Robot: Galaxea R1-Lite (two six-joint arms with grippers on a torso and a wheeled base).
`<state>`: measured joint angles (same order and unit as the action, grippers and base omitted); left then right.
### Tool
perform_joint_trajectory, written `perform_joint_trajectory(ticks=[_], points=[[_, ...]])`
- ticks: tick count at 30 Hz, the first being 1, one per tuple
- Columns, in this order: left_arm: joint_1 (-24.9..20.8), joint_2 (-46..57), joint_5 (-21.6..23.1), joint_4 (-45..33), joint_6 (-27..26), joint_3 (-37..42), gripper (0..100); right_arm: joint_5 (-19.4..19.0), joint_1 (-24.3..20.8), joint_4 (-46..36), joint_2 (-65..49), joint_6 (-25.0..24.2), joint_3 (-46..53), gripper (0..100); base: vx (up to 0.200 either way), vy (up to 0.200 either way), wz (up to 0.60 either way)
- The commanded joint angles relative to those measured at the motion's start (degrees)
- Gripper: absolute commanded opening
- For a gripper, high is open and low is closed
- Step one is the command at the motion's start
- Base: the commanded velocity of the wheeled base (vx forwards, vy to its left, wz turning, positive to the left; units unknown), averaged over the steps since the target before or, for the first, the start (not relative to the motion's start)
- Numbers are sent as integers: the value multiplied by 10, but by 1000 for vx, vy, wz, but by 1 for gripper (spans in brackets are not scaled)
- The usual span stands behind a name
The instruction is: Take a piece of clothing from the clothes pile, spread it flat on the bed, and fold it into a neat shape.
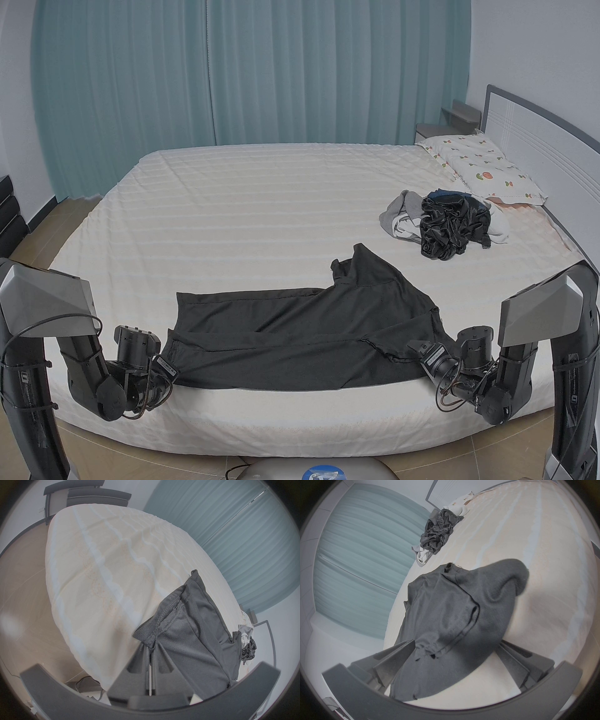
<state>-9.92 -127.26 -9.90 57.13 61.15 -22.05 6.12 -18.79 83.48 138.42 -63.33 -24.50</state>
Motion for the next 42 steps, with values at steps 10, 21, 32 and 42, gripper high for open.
perform_joint_trajectory(ticks=[10, 21, 32, 42], points=[[1, -1, -1, 16, -1, 3, 0, 33, -2, 0, 6, 4, -14, 0, 0, 0, 0], [19, 13, -2, 14, -38, 6, 0, 38, -5, 5, -48, 11, 54, 0, 0, 0, 0], [23, 49, -3, 8, -99, 44, 0, 32, -16, 7, -76, 29, 116, 0, 0, 0, 0], [21, 33, -2, 9, -150, 68, 0, 31, -17, 8, -54, 41, 129, 0, 0, 0, 0]])
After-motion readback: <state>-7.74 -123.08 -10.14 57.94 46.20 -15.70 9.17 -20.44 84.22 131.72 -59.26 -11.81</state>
